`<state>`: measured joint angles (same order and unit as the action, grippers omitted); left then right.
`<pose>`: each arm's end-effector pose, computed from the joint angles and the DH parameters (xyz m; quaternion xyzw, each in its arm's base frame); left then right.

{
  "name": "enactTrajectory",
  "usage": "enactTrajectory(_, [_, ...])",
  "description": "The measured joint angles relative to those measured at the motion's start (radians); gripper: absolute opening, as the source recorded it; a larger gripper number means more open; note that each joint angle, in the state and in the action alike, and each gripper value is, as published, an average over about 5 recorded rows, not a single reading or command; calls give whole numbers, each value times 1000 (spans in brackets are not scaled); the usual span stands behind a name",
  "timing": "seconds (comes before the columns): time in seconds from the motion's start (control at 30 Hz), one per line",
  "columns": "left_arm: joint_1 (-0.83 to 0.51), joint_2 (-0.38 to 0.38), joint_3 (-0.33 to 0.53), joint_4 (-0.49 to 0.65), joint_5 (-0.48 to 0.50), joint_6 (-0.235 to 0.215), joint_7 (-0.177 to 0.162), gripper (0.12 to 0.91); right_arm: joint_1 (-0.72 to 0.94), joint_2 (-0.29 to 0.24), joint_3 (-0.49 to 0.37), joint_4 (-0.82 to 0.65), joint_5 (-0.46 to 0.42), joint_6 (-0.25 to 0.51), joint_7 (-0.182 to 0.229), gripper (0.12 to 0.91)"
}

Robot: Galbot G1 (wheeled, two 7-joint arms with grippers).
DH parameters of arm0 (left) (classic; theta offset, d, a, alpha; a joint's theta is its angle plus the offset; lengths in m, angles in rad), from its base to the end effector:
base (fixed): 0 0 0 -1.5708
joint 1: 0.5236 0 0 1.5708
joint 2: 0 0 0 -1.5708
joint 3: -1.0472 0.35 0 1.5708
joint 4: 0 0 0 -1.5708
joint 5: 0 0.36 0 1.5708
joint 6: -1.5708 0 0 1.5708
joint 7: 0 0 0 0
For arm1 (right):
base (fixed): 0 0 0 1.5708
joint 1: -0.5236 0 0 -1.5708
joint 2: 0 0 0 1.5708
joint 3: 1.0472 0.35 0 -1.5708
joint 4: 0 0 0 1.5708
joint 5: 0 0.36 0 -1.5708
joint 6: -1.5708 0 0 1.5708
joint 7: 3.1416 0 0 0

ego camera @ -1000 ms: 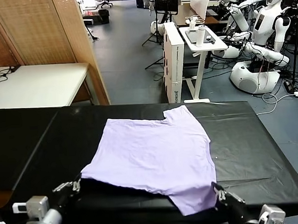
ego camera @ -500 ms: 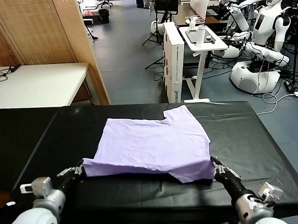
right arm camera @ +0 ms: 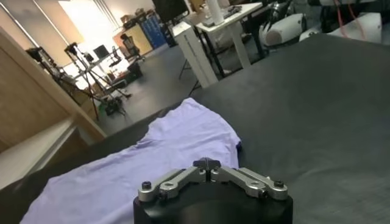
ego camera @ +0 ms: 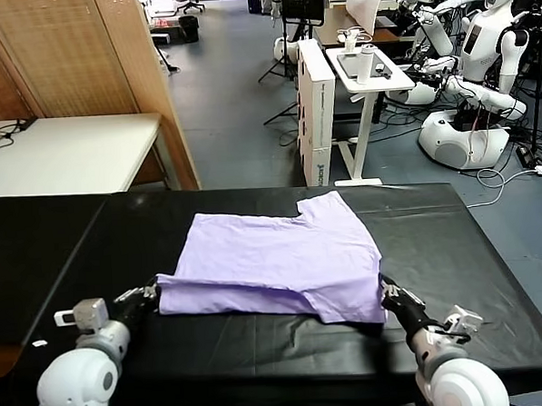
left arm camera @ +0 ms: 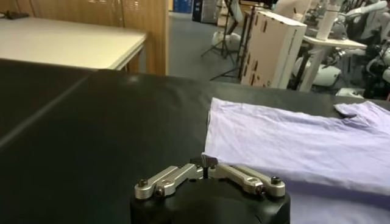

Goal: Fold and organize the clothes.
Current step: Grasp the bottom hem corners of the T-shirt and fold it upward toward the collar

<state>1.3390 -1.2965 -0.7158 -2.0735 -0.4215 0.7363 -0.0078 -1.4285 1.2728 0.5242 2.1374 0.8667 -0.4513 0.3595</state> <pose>0.2524 0.1058 -0.2362 -0.0037 -0.9688 0.0456 0.2436 0.2262 -0.0462 -0.2521 -0.0074 -0.9514 -0.2311 0.2036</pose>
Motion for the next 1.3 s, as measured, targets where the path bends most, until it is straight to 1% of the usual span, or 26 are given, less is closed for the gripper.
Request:
enactTrajectory(0.4, [-50, 24, 30, 50, 7, 0, 9, 145, 1, 6, 2, -17, -6, 0, 4, 139])
enactTrajectory(0.8, [-98, 25, 68, 95, 24, 0, 12, 145, 33, 12, -4, -36, -10, 4, 6, 139])
enactTrajectory(1.3, [-121, 23, 72, 121, 27, 0, 12, 145, 76, 11, -15, -62, -10, 7, 3, 139])
